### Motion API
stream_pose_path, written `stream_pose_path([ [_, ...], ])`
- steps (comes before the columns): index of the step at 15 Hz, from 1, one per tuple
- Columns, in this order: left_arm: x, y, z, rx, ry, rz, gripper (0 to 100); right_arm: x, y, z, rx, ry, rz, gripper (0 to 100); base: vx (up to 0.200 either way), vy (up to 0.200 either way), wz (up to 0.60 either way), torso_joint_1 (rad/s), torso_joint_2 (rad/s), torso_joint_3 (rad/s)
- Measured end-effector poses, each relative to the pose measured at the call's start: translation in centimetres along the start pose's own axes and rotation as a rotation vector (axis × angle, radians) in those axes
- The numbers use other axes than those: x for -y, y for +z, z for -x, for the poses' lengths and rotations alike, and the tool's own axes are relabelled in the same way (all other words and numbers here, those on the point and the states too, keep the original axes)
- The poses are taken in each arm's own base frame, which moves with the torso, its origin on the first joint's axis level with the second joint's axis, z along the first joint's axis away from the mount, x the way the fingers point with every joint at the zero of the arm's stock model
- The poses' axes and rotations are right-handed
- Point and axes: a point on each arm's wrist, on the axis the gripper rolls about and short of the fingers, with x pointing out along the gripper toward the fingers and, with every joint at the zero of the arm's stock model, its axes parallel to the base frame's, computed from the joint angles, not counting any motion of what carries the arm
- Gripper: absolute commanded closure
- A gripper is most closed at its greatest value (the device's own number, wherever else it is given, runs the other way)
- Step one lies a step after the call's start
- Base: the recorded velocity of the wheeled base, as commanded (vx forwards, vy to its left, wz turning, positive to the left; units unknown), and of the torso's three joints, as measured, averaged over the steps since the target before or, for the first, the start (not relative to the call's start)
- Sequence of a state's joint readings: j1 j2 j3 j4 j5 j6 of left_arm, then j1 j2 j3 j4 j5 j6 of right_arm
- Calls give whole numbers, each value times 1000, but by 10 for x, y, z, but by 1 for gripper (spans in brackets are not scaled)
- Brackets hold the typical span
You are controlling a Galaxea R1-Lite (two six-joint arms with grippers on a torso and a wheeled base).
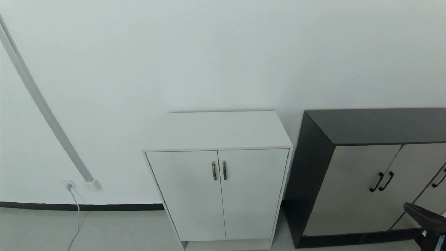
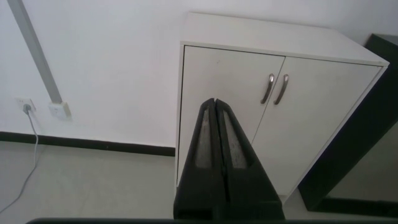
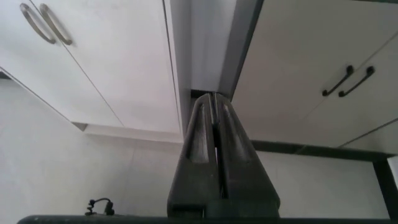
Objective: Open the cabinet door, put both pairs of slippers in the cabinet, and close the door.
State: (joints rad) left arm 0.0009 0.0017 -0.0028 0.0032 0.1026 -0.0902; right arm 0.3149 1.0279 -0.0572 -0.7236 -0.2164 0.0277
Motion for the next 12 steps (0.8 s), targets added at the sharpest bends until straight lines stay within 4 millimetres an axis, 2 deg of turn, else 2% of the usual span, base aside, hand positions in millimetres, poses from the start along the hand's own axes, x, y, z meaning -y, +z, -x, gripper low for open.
stream_pose_path([
  [5, 0, 0, 0, 0, 0, 0, 100, 10, -15, 47, -25, 43, 3, 100, 0, 0, 0, 0, 0, 0],
  [8, 0, 0, 0, 0, 0, 0, 100, 14, -31, 71, -40, 106, 4, 100, 0, 0, 0, 0, 0, 0],
  [12, 0, 0, 0, 0, 0, 0, 100, 16, -58, 87, -62, 189, 6, 100, 0, 0, 0, 0, 0, 0],
])
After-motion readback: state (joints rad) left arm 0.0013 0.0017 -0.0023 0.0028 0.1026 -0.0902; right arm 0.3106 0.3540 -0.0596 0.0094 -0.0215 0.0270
